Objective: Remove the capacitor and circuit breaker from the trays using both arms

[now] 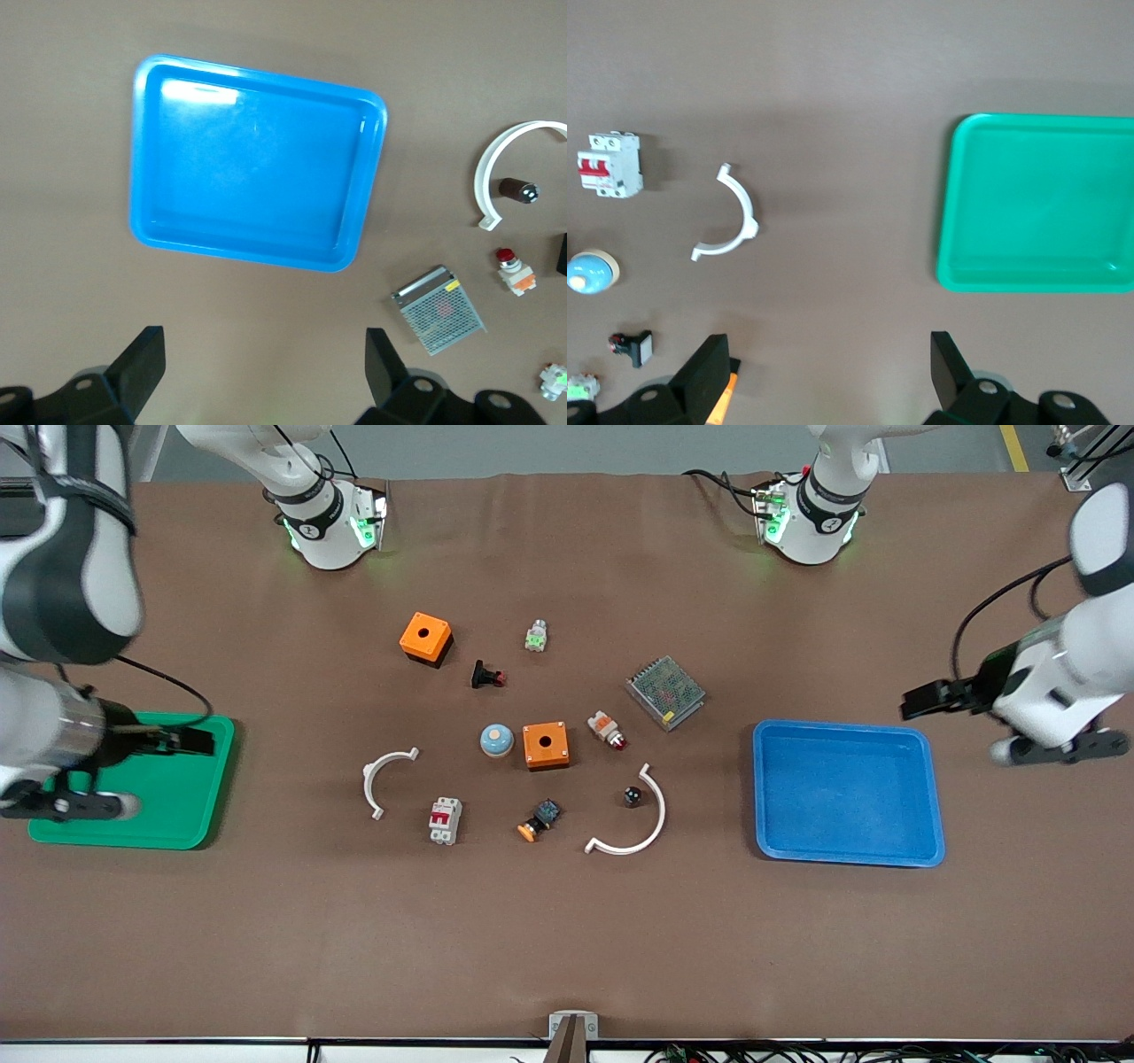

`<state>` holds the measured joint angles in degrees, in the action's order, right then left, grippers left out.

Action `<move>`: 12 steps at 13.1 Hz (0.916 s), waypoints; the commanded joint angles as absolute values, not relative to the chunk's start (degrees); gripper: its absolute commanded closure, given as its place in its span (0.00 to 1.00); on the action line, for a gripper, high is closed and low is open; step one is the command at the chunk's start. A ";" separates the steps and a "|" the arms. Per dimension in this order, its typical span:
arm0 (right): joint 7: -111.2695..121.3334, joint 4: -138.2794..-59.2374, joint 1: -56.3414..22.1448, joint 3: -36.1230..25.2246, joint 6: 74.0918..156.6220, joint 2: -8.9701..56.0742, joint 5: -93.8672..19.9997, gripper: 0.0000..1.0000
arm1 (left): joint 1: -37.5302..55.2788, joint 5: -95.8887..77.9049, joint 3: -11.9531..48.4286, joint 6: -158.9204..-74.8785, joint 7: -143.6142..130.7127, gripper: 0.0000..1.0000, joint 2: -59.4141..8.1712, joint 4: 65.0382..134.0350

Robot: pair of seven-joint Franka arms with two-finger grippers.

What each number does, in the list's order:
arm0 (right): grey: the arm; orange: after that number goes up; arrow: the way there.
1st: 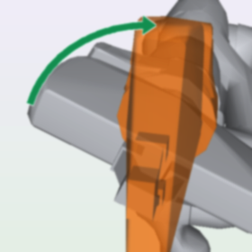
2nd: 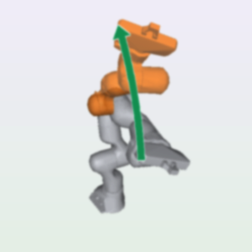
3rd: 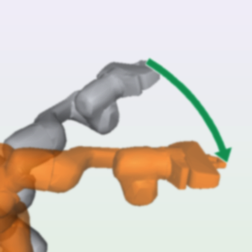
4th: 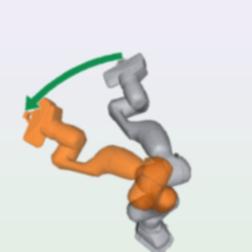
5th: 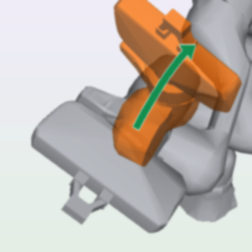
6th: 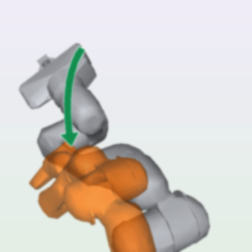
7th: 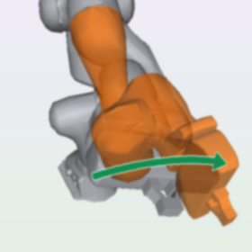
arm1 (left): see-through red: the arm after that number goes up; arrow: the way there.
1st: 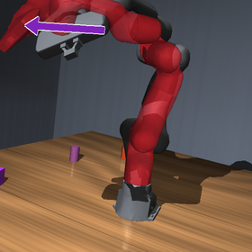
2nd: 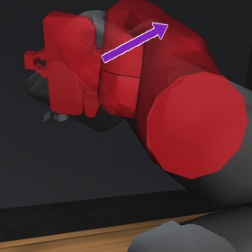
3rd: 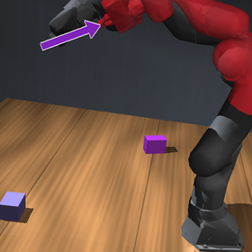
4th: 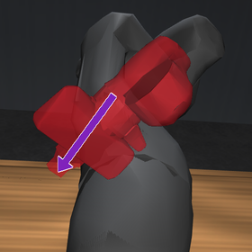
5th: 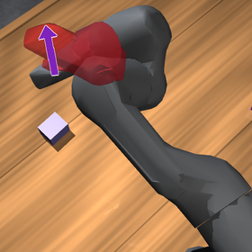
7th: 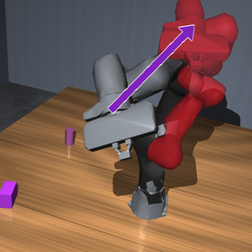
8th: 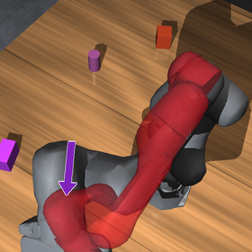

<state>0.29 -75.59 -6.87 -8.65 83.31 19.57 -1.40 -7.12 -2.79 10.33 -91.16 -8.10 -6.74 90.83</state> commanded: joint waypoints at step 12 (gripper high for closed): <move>9.31 -81.12 1.93 -7.73 83.67 14.33 -0.18 0.00 | -9.75 -2.99 10.46 -90.88 -6.77 0.00 1.05 91.68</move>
<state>7.37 -80.27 0.08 -8.66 83.70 15.21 -1.18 -9.14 -2.85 10.36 -91.10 -7.70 0.90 92.80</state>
